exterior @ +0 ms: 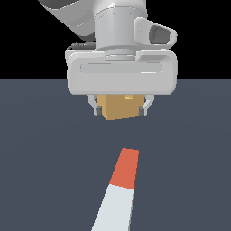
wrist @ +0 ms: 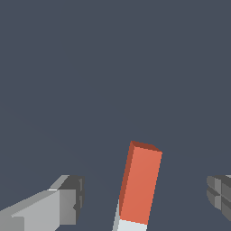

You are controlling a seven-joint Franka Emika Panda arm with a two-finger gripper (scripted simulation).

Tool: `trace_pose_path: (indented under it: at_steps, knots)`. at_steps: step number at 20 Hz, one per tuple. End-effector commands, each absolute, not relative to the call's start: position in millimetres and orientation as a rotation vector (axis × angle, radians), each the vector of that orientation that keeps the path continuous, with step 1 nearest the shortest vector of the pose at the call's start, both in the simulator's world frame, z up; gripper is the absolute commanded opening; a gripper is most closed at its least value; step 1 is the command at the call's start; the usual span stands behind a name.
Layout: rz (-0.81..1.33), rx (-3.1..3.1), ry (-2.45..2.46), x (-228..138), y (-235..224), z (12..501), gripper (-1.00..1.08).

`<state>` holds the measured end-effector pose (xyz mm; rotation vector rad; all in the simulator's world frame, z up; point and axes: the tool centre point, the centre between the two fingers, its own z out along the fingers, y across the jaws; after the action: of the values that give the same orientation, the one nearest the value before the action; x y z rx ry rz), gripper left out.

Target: Insert the peg into the horizontal hole in a box.

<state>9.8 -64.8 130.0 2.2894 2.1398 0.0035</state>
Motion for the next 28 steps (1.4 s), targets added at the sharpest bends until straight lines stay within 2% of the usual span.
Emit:
trace_pose_path:
  at_steps: [1, 6, 11, 20, 28]
  knots:
    - [0.000, 2.344, 2.081, 7.9, -103.0, 114.9, 1.00]
    - [-0.001, 2.436, 1.977, 1.7, -168.6, 88.2, 1.00]
    - [-0.001, 2.486, 1.918, -3.9, -204.5, 73.3, 1.00]
    - [-0.002, 2.500, 1.903, -5.7, -213.1, 66.3, 1.00]
    - [-0.001, 2.501, 1.902, -6.3, -213.0, 29.5, 1.00]
